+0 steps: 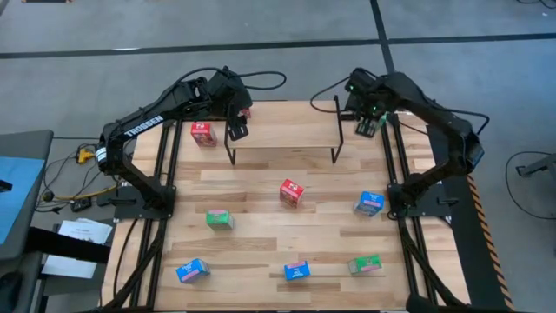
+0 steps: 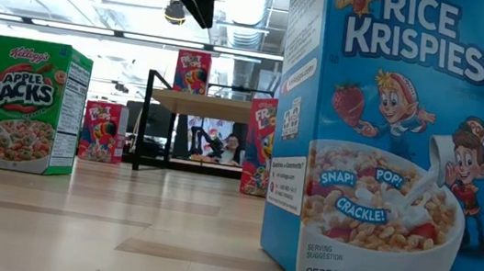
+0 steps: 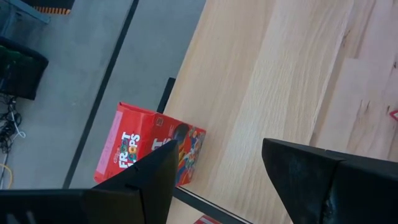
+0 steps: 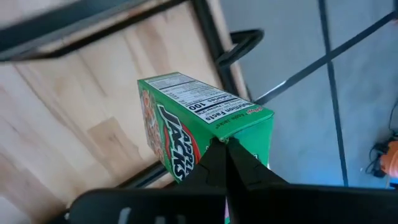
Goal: Stack cereal on shelf
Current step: Put the top right green cereal box on the shelf
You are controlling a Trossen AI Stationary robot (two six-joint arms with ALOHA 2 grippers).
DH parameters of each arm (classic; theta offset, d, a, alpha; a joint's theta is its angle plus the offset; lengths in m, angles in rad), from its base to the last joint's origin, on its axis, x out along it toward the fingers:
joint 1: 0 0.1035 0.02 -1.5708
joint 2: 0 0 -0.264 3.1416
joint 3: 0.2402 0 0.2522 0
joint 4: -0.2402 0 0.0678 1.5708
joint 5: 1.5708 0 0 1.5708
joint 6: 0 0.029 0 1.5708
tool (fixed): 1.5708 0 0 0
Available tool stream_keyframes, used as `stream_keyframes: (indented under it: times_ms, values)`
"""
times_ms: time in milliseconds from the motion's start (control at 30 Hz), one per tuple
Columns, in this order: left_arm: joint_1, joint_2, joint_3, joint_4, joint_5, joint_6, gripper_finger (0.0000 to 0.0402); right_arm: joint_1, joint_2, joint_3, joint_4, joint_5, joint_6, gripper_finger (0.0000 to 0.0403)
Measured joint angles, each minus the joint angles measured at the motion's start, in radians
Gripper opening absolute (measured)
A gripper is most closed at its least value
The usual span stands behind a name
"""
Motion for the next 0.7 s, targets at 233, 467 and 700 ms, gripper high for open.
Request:
stream_keyframes:
  times_ms: [233, 467, 700]
  values:
    - [0.000, 0.000, 0.000, 0.000, 0.000, 0.000, 0.0224, 0.013, 0.000, 0.113, 0.000, 0.073, -0.044, 0.0005]
    - [0.000, 0.000, 0.000, 0.005, 0.000, 0.000, 0.0224, 0.021, 0.000, 0.176, 0.034, 0.108, -0.068, 0.0006]
    - [0.000, 0.000, 0.000, 0.009, 0.003, 0.000, 0.0224, 0.074, 0.000, 0.190, 0.140, 0.177, -0.140, 0.0008]
